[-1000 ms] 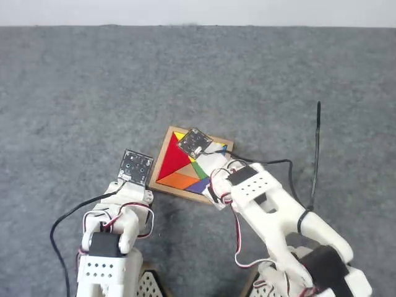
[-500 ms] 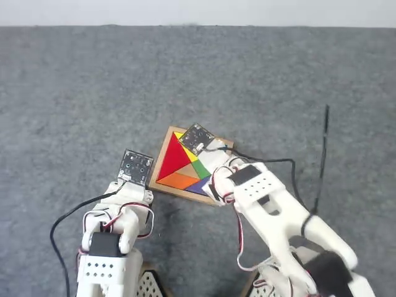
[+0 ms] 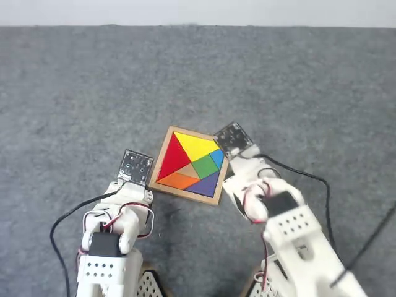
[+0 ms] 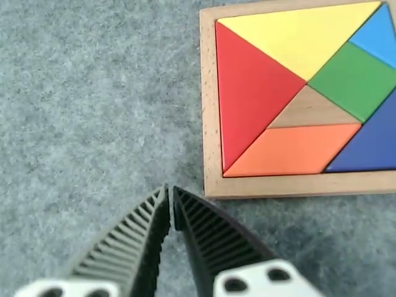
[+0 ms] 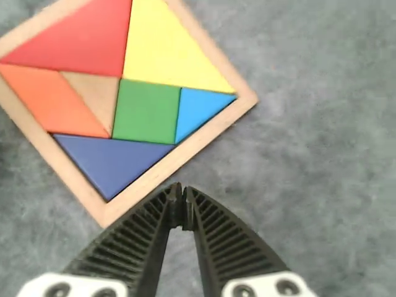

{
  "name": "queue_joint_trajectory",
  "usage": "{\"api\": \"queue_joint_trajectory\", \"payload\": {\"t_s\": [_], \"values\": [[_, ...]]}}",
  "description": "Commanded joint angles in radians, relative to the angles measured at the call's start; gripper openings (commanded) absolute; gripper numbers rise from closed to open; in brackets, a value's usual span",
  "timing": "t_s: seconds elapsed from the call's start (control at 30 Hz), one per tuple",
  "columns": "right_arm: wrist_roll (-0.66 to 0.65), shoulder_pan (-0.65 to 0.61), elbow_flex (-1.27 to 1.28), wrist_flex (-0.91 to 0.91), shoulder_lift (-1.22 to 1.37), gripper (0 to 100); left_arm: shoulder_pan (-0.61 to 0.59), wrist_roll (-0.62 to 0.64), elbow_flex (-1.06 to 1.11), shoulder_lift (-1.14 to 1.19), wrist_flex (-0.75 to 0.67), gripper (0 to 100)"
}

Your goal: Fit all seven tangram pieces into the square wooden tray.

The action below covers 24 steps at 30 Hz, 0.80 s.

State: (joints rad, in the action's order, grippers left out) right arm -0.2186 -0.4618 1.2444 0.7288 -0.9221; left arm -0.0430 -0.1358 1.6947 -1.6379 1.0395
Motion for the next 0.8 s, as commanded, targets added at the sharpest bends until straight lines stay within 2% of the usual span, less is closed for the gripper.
{"api": "queue_joint_trajectory", "payload": {"t_s": [0.0, 0.1, 0.37, 0.57, 0.77], "values": [[0.006, 0.010, 0.077, -0.007, -0.160, 0.9, -0.003, 0.008, -0.005, -0.012, 0.005, 1], [0.005, 0.047, 0.219, -0.007, -0.285, 0.9, -0.003, 0.008, -0.005, -0.012, 0.005, 1], [-0.006, 0.305, 0.433, 0.002, -0.685, 0.9, -0.003, 0.008, -0.005, -0.012, 0.005, 1], [-0.069, 0.300, 0.440, 0.251, -0.892, 0.9, -0.003, 0.008, -0.005, -0.012, 0.005, 1], [-0.072, 0.308, 0.440, 0.337, -0.858, 0.9, -0.003, 0.008, -0.005, -0.012, 0.005, 1]]}}
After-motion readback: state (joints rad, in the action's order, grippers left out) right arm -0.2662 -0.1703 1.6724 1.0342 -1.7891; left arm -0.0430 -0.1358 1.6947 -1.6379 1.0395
